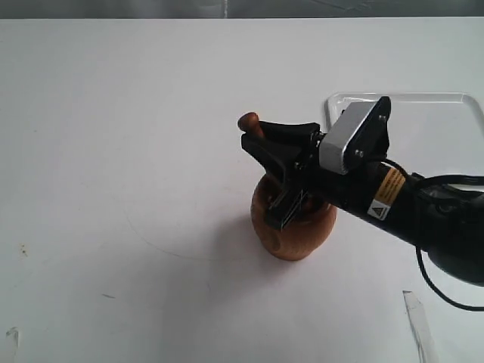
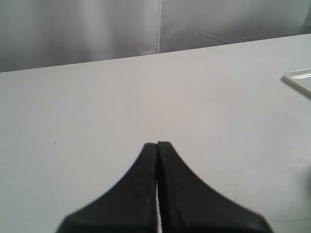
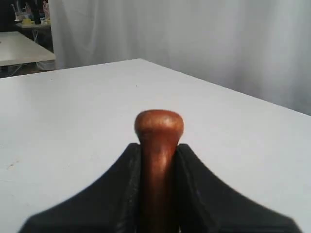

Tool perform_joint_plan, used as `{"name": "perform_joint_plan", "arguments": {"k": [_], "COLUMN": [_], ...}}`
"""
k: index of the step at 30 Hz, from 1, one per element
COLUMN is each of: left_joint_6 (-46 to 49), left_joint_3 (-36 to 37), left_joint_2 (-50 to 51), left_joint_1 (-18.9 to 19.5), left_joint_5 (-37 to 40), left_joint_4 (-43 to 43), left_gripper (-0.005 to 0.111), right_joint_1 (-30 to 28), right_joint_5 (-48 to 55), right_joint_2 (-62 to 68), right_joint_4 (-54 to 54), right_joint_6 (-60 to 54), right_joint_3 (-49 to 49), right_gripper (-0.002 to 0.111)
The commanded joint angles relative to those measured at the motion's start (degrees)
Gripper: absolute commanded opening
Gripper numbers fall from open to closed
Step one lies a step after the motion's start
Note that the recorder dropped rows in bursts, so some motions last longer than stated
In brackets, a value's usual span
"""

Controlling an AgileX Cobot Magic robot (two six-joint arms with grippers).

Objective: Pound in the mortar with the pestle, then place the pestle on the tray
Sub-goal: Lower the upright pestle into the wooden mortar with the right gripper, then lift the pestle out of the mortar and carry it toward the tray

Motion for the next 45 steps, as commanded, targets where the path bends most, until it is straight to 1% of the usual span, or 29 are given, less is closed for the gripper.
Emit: {"name": "perform_joint_plan", "arguments": {"k": [1,4,7,10,18,23,26,30,32,33,35,38,39,42,43,45], "left_joint_6": [-0.47,-0.47,-0.47,-0.47,-0.47,-0.47,-0.47,-0.47,-0.47,-0.47,-0.47,-0.47,-0.47,-0.47,-0.47,-0.47], "left_joint_3": [0.03,0.03,0.03,0.03,0.03,0.03,0.03,0.03,0.03,0.03,0.03,0.03,0.03,0.03,0.03,0.03], "left_joint_2": [-0.07,-0.07,-0.07,-0.07,-0.07,-0.07,-0.07,-0.07,-0.07,-0.07,-0.07,-0.07,-0.07,-0.07,-0.07,-0.07], "left_joint_1": [-0.44,-0.44,-0.44,-0.44,-0.44,-0.44,-0.44,-0.44,-0.44,-0.44,-0.44,-0.44,-0.44,-0.44,-0.44,-0.44], "left_joint_5": [-0.17,-0.17,-0.17,-0.17,-0.17,-0.17,-0.17,-0.17,-0.17,-0.17,-0.17,-0.17,-0.17,-0.17,-0.17,-0.17], "left_joint_4": [-0.42,-0.42,-0.42,-0.42,-0.42,-0.42,-0.42,-0.42,-0.42,-0.42,-0.42,-0.42,-0.42,-0.42,-0.42,-0.42], "left_gripper": [0.000,0.000,0.000,0.000,0.000,0.000,0.000,0.000,0.000,0.000,0.000,0.000,0.000,0.000,0.000,0.000], "right_joint_1": [0.19,0.19,0.19,0.19,0.19,0.19,0.19,0.05,0.05,0.05,0.05,-0.30,-0.93,-4.59,-6.46,-10.21], "right_joint_5": [3.32,3.32,3.32,3.32,3.32,3.32,3.32,3.32,3.32,4.12,12.48,33.94,42.08,63.00,68.41,75.67], "right_joint_2": [-5.87,-14.84,-16.75,-13.99,-1.69,-1.38,-5.91,-15.99,-21.87,-24.74,-29.54,-35.04,-36.00,-35.94,-35.26,-33.50], "right_joint_4": [0.63,0.27,0.15,0.02,0.02,0.65,2.89,5.18,8.67,12.10,20.56,39.42,45.52,62.96,67.69,71.50], "right_joint_6": [-0.25,0.15,0.15,0.15,0.31,0.31,-0.59,-5.90,-9.53,-12.65,-19.14,-34.48,-41.75,-60.16,-63.62,-64.77], "right_joint_3": [0.52,0.52,0.52,0.52,-0.10,-0.40,-0.40,-0.40,-0.40,-0.40,-1.37,-6.75,-9.50,-18.50,-21.21,-25.60], "right_gripper": [0.000,0.000,0.000,0.000,0.000,0.000,0.000,0.000,0.000,0.000,0.000,0.000,0.000,0.000,0.000,0.000]}}
